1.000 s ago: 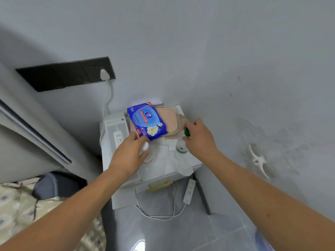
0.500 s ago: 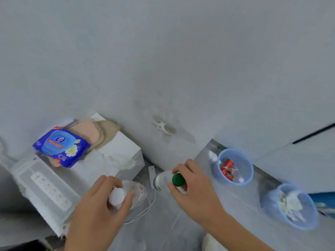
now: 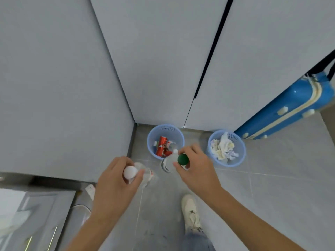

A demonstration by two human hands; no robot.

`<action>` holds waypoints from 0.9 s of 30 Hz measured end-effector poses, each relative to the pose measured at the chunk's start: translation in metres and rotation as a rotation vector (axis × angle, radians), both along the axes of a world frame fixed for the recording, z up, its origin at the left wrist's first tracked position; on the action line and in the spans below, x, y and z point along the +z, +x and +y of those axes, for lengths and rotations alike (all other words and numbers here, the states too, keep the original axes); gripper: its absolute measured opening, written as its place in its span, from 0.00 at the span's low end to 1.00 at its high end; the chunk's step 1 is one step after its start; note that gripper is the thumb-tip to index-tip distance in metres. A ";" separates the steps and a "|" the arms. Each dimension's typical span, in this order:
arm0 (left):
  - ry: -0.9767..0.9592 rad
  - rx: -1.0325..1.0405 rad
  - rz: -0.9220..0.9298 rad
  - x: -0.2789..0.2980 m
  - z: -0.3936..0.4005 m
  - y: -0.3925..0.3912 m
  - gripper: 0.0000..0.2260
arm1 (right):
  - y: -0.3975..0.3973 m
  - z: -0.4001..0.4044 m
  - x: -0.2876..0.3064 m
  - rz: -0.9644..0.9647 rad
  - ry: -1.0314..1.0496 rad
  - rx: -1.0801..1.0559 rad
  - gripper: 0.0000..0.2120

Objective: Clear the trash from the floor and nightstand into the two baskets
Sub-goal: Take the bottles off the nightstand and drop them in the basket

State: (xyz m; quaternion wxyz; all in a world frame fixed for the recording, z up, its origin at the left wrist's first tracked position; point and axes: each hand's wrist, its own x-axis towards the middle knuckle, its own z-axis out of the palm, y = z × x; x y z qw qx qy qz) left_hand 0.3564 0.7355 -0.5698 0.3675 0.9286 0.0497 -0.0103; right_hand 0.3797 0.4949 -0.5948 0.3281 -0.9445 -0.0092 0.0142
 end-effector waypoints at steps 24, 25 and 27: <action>-0.028 0.322 0.392 -0.320 -0.101 0.204 0.13 | 0.219 -0.062 -0.292 0.307 -0.215 0.141 0.12; 0.000 0.314 0.401 -0.332 -0.104 0.204 0.13 | 0.222 -0.061 -0.303 0.305 -0.239 0.152 0.12; 0.026 0.309 0.438 -0.356 -0.110 0.198 0.14 | 0.226 -0.059 -0.324 0.299 -0.279 0.172 0.12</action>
